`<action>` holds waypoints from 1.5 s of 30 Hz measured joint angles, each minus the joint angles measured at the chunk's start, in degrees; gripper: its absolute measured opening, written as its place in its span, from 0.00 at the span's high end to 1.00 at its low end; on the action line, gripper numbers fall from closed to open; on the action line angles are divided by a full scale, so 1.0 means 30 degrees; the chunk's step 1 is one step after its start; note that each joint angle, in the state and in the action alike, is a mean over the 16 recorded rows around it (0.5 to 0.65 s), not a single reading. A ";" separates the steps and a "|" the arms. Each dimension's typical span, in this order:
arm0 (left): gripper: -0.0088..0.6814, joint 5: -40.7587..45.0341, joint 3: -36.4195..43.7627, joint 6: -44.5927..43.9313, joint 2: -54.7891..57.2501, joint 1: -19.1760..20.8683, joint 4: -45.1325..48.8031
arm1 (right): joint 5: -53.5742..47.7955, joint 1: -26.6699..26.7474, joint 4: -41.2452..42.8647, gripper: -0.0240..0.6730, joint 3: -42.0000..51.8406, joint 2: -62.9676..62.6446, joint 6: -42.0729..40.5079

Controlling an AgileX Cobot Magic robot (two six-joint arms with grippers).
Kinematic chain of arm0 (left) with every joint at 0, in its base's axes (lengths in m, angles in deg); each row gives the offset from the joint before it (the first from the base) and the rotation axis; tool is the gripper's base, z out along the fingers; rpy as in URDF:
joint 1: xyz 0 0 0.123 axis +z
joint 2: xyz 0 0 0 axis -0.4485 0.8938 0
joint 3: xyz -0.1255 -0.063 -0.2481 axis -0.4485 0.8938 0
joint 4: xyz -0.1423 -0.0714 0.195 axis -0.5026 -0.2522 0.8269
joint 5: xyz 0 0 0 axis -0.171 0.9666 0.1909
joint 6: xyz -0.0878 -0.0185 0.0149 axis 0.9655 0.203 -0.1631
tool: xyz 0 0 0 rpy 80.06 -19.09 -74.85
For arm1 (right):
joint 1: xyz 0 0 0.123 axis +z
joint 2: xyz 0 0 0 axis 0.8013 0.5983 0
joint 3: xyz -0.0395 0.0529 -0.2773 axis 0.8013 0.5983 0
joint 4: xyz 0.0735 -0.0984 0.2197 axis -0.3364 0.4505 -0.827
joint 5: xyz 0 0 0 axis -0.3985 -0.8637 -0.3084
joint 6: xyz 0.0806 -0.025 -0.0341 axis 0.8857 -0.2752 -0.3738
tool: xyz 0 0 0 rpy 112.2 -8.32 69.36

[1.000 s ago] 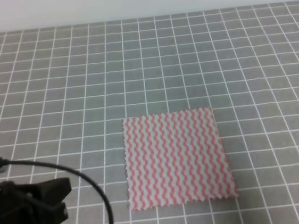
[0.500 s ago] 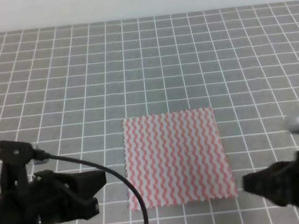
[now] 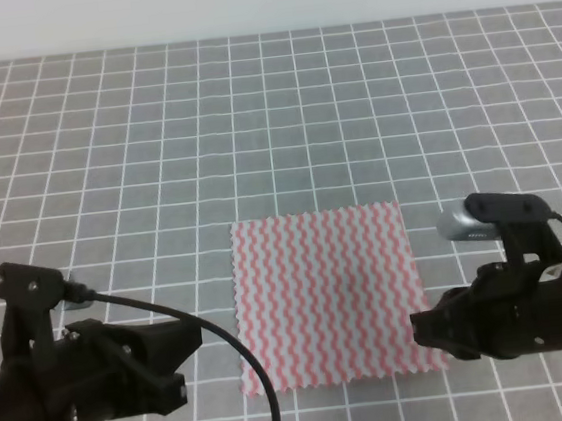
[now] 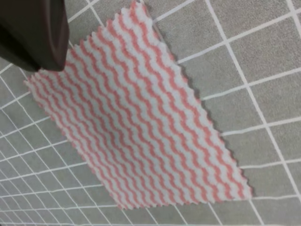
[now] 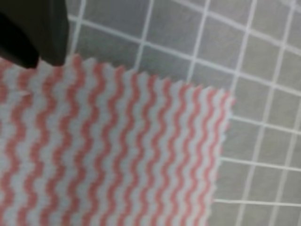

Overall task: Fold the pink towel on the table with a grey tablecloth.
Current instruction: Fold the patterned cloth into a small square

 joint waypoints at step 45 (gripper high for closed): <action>0.99 0.0069 -0.0001 -0.0048 -0.0060 -0.0012 0.0003 | -0.0516 -0.1045 -0.1022 0.70 -0.1124 0.5016 0.1825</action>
